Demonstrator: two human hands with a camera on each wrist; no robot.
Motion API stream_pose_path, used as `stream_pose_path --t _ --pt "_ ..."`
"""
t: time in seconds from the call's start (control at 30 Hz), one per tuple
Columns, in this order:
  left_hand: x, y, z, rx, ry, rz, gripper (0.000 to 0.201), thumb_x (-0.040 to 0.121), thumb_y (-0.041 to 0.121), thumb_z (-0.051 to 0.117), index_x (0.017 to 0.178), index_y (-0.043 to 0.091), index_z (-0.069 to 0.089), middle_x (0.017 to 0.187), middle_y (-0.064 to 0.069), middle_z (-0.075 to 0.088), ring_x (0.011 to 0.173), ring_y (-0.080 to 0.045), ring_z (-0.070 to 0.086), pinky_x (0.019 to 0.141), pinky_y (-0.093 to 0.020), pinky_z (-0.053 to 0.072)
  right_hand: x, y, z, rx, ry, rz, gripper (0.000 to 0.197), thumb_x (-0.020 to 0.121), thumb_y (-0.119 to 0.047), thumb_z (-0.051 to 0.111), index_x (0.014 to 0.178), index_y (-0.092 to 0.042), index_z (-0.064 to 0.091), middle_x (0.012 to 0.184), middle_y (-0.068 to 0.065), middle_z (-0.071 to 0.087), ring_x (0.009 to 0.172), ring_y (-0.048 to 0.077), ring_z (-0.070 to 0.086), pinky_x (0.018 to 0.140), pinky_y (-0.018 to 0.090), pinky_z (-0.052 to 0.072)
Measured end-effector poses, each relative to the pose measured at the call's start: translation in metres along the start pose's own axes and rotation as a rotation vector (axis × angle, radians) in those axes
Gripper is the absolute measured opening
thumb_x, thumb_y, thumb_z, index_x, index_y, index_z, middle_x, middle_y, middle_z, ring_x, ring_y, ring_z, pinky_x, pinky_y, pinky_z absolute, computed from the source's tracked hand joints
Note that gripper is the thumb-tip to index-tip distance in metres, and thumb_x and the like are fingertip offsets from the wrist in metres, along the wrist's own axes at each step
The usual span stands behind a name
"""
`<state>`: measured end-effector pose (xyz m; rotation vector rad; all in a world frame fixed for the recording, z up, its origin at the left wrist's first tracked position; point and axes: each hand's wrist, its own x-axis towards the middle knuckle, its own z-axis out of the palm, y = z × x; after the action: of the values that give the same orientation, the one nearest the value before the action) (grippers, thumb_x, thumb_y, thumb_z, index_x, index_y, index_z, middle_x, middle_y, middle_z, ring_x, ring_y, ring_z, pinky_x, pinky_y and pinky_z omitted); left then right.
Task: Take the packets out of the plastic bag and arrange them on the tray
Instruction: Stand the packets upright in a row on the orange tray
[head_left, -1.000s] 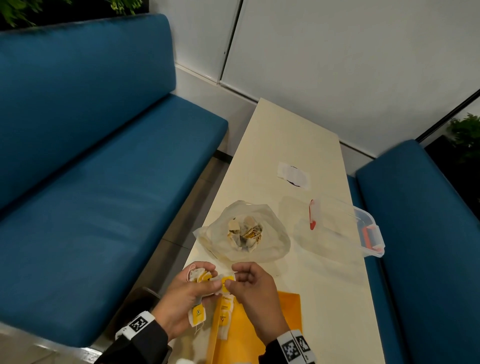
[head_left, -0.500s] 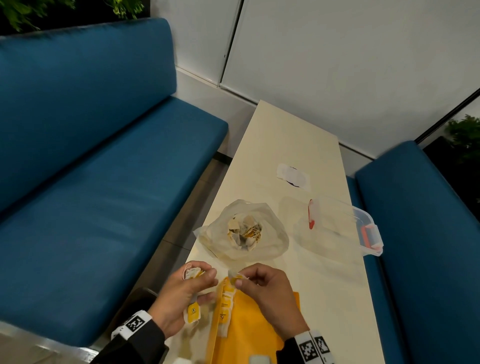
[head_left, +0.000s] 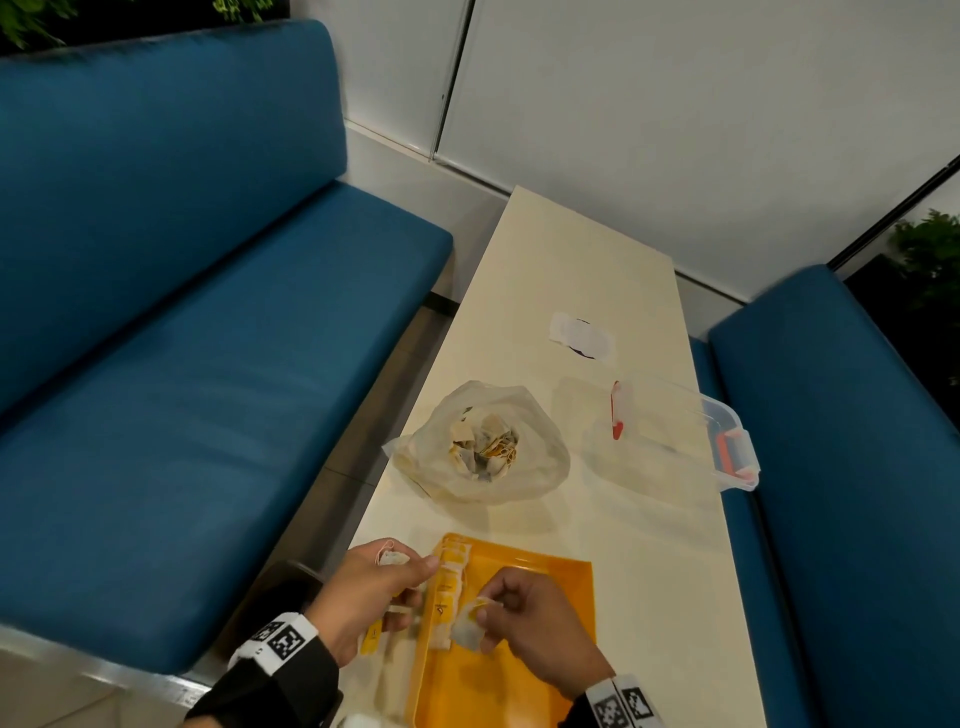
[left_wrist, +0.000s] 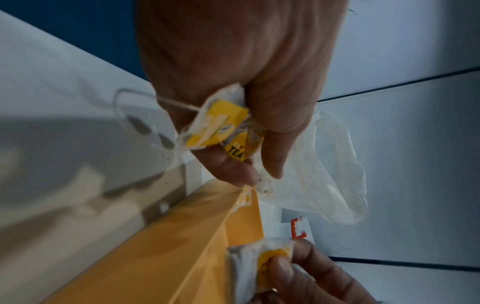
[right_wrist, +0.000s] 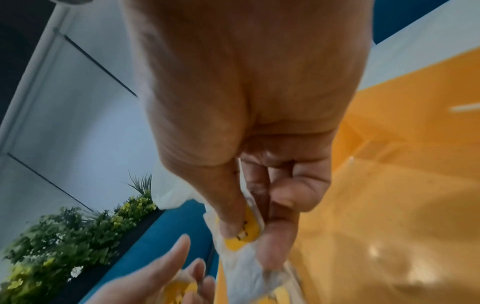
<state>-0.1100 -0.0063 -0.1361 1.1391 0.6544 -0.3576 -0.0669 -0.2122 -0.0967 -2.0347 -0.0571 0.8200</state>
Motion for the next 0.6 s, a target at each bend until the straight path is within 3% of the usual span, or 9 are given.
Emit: stream_pose_path --t 0.23,0.3,0.43,0.6 --pt "0.001 -0.015 0.005 0.182 -0.024 0.006 0.028 0.075 0.012 0.089 0.087 0.000 0.067 0.063 -0.016 0.065 0.050 -0.023 0.056 0.048 -0.029 0.047 0.010 0.016 0.029 -0.149 -0.091 0.066 0.011 0.084 -0.008 0.071 0.084 -0.018 0.065 0.073 0.012 0.068 0.057 0.019 0.066 0.049 0.020 0.048" --pt "0.002 -0.018 0.005 0.211 -0.011 0.010 0.024 0.076 0.010 0.088 0.084 0.003 0.067 0.061 -0.015 0.065 0.049 -0.023 0.057 0.049 -0.030 0.047 0.015 0.021 0.037 -0.184 -0.096 0.061 0.016 0.082 -0.008 0.072 0.080 -0.022 0.066 0.073 0.006 0.067 0.057 0.019 0.067 0.053 0.025 0.053" --pt "0.002 -0.020 0.003 0.210 0.000 -0.004 0.025 0.076 0.010 0.088 0.086 0.003 0.067 0.062 -0.015 0.066 0.052 -0.023 0.059 0.051 -0.031 0.051 0.021 0.026 0.045 -0.256 0.011 0.046 0.019 0.077 -0.010 0.070 0.069 -0.025 0.062 0.066 -0.003 0.061 0.061 0.024 0.070 0.057 0.033 0.057" --pt "0.002 -0.021 0.003 0.205 0.007 -0.018 0.023 0.078 0.009 0.087 0.087 0.002 0.067 0.061 -0.015 0.065 0.050 -0.024 0.058 0.048 -0.029 0.048 0.028 0.032 0.053 -0.300 0.104 0.064 0.011 0.069 -0.014 0.064 0.070 -0.022 0.056 0.071 0.008 0.071 0.066 0.027 0.070 0.067 0.044 0.059"
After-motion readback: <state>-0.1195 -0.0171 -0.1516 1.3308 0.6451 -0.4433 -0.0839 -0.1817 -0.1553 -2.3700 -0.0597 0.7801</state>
